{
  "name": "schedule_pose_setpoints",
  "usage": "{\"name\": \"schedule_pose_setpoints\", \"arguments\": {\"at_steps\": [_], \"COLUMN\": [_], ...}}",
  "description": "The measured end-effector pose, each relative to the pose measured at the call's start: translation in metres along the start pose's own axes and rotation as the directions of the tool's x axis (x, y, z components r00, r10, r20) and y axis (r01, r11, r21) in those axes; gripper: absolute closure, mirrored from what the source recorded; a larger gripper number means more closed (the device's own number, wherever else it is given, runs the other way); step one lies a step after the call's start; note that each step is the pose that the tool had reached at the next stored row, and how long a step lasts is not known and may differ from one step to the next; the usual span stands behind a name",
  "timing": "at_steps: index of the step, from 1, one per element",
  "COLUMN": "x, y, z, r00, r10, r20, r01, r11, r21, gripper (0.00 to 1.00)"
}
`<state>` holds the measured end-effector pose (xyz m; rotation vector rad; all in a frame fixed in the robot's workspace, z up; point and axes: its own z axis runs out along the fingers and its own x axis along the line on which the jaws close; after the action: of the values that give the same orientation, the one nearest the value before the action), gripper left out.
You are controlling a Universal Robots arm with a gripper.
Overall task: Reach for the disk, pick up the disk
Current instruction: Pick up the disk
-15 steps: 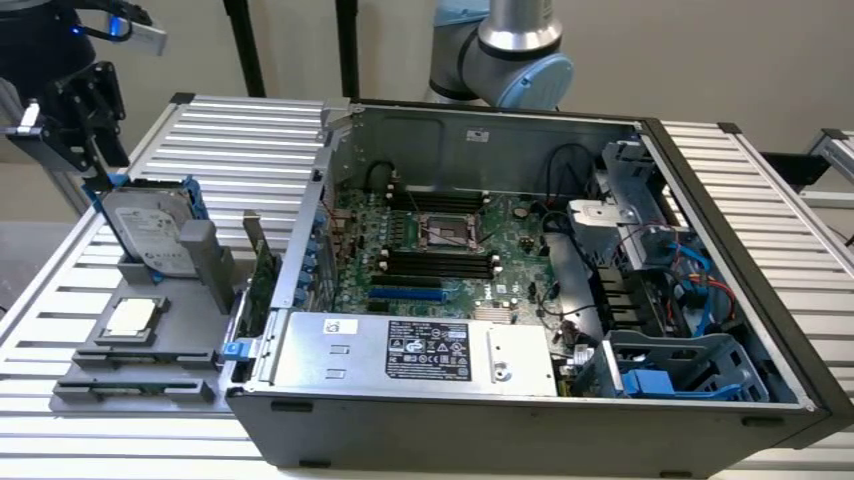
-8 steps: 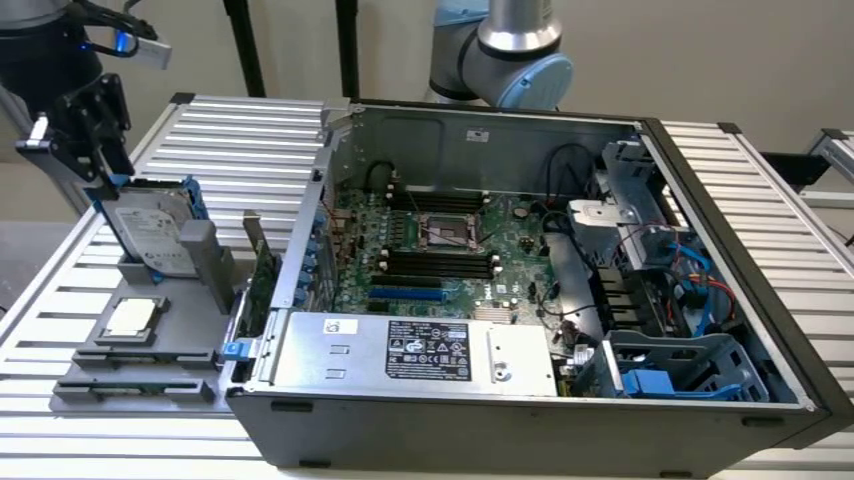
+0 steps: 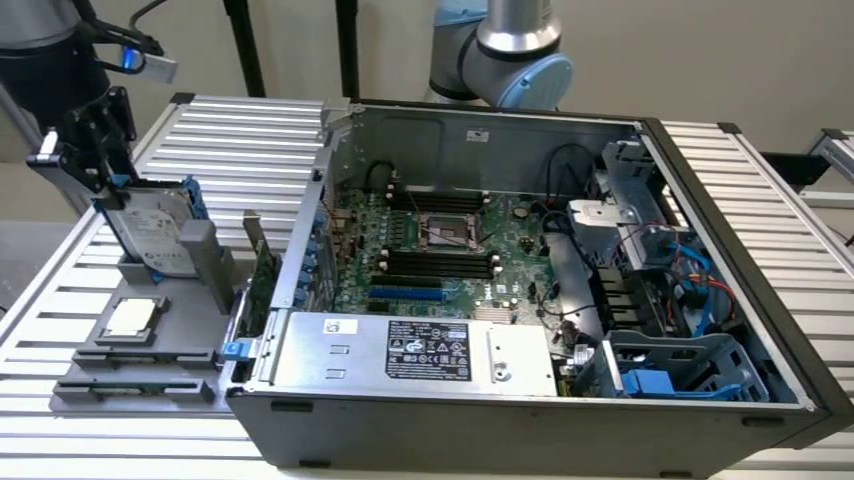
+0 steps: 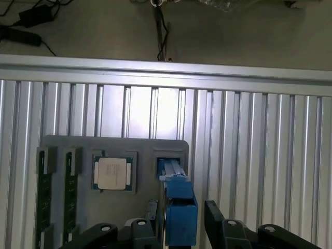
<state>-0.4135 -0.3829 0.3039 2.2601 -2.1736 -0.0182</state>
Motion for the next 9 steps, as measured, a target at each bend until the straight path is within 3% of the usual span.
{"name": "schedule_pose_setpoints", "arguments": {"at_steps": [9], "x": [0.0002], "y": [-0.0001], "z": [0.0086], "r00": [1.0000], "r10": [0.001], "r20": [0.0072], "r01": [-0.001], "r11": [1.0000], "r21": [0.0023], "gripper": [0.52]}}
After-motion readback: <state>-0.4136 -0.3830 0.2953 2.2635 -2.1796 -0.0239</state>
